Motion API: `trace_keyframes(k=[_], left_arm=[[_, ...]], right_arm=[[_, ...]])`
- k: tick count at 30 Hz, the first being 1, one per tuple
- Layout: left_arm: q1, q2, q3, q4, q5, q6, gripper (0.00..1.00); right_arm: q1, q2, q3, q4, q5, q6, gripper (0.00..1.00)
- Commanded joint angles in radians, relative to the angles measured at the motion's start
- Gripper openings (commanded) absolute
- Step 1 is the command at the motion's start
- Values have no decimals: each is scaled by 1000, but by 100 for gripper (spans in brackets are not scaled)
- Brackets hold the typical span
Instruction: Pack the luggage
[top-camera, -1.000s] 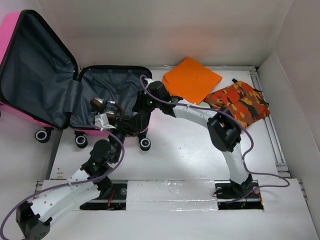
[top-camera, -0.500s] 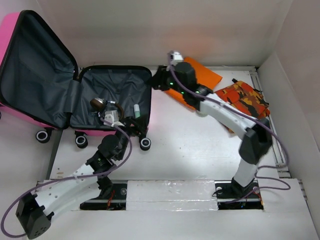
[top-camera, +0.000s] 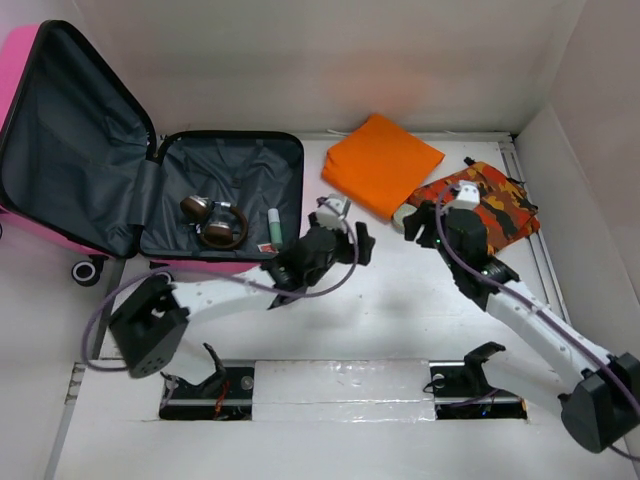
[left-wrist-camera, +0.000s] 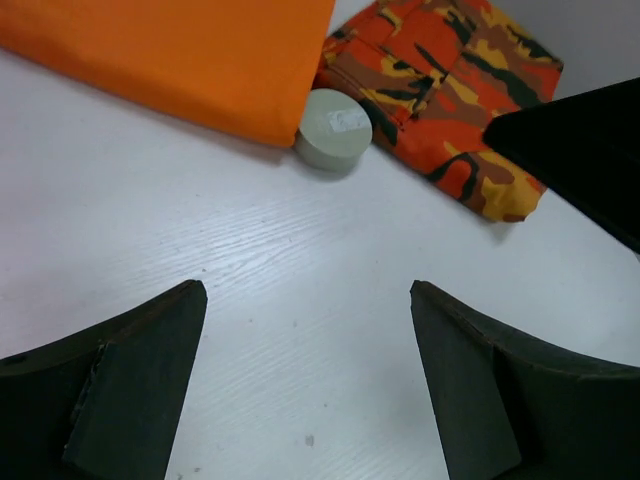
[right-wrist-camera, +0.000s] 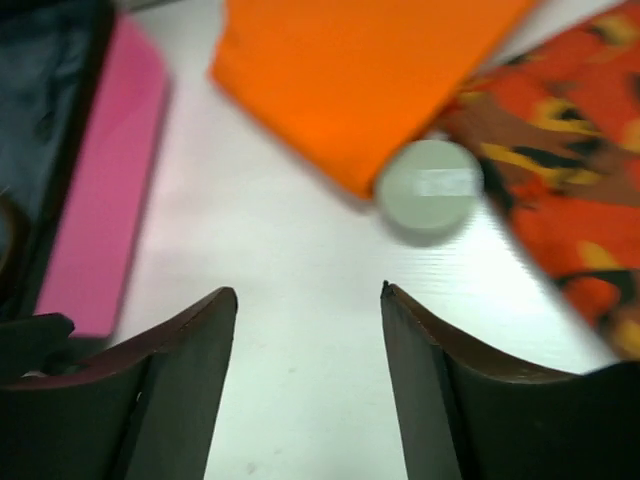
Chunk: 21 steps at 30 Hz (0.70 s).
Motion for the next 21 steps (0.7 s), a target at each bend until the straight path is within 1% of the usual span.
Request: trace_keyframes(k=[1, 2, 3, 5, 6, 8, 9, 10, 11, 12, 13, 15, 17, 20, 21], left_arm=[[-1, 167, 198, -76, 26, 6, 79], [-1, 223, 252, -77, 26, 6, 79], [-1, 275, 304, -139, 26, 6, 79], [-1, 404, 398, -202, 26, -20, 79], [-1, 426, 454, -238, 26, -29, 78], [-1, 408, 455, -218, 26, -43, 77], [-1, 380, 387, -180, 26, -43, 77], [-1, 351, 346, -101, 26, -43, 77], [-1, 317, 311, -71, 26, -43, 77], [-1, 252, 279, -50, 2, -43, 77], [-1, 219, 222, -19, 2, -43, 77], [-1, 132, 174, -8, -12, -31, 77], [-1, 81, 119, 4, -12, -3, 77], [-1, -5, 59, 4, -21, 6, 77], [-1, -23, 44, 4, -32, 6, 77]], right_arm=[[-94, -102, -47, 52, 31, 14, 68], [-115, -102, -47, 52, 20, 27, 68], [-137, -102, -62, 61, 11, 36, 68], [-174, -74, -75, 70, -34, 48, 68], [-206, -48, -75, 70, -44, 48, 68], [-232, 45, -75, 82, -87, 48, 68], [-241, 80, -63, 91, -133, 48, 69], [-252, 113, -62, 91, -143, 48, 73], [-252, 180, -47, 104, -155, 30, 76], [-252, 212, -32, 104, -182, 30, 78], [-252, 240, -4, 93, -193, 18, 82], [-252, 312, 23, 93, -193, 8, 84], [-261, 381, 65, 84, -177, 8, 86], [-261, 462, 147, 49, -176, 8, 86], [-261, 513, 163, 48, -176, -1, 86]])
